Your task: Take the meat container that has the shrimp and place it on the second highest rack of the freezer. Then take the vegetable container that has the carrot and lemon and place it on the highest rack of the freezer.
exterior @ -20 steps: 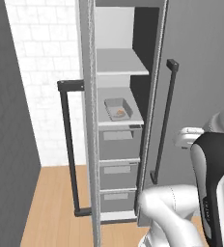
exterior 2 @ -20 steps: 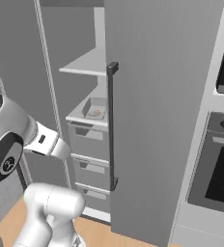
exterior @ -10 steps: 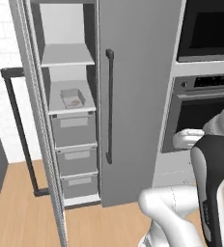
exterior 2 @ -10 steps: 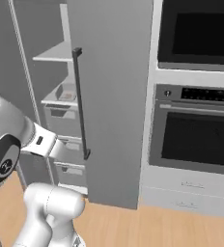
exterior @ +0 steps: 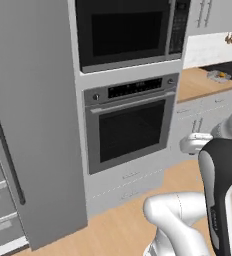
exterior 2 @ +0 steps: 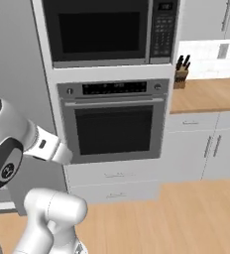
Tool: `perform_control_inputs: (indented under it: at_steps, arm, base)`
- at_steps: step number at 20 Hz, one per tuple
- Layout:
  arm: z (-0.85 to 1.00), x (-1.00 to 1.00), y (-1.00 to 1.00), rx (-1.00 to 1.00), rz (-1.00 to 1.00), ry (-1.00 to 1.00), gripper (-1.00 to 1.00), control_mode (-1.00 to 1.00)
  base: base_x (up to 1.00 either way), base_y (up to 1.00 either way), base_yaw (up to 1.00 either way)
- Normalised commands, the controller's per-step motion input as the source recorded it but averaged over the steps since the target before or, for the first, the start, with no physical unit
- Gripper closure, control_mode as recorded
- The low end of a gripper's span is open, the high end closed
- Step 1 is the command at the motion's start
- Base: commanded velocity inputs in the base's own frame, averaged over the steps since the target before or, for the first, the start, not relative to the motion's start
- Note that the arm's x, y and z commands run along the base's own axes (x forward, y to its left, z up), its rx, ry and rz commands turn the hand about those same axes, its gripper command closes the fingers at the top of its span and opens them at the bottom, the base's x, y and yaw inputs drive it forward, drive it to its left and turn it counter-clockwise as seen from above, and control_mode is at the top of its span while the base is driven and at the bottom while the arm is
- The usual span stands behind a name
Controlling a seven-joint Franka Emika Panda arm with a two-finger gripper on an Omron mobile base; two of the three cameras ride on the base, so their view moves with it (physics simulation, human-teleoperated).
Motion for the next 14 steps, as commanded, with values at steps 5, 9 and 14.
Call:
perform_control_inputs:
  at_steps: [5,9,14]
  arm:
    - [0.0,0.0,0.0,0.0,0.0,0.0,-1.0,1.0]
    - [0.0,0.0,0.0,0.0,0.0,0.0,-1.0,1.0]
    - [0.0,0.0,0.0,0.0,0.0,0.0,-1.0,1.0]
  base:
    - [0.99,-1.0,-0.16]
    - [1.0,-1.0,-0.06]
    - [0.99,-1.0,-0.04]
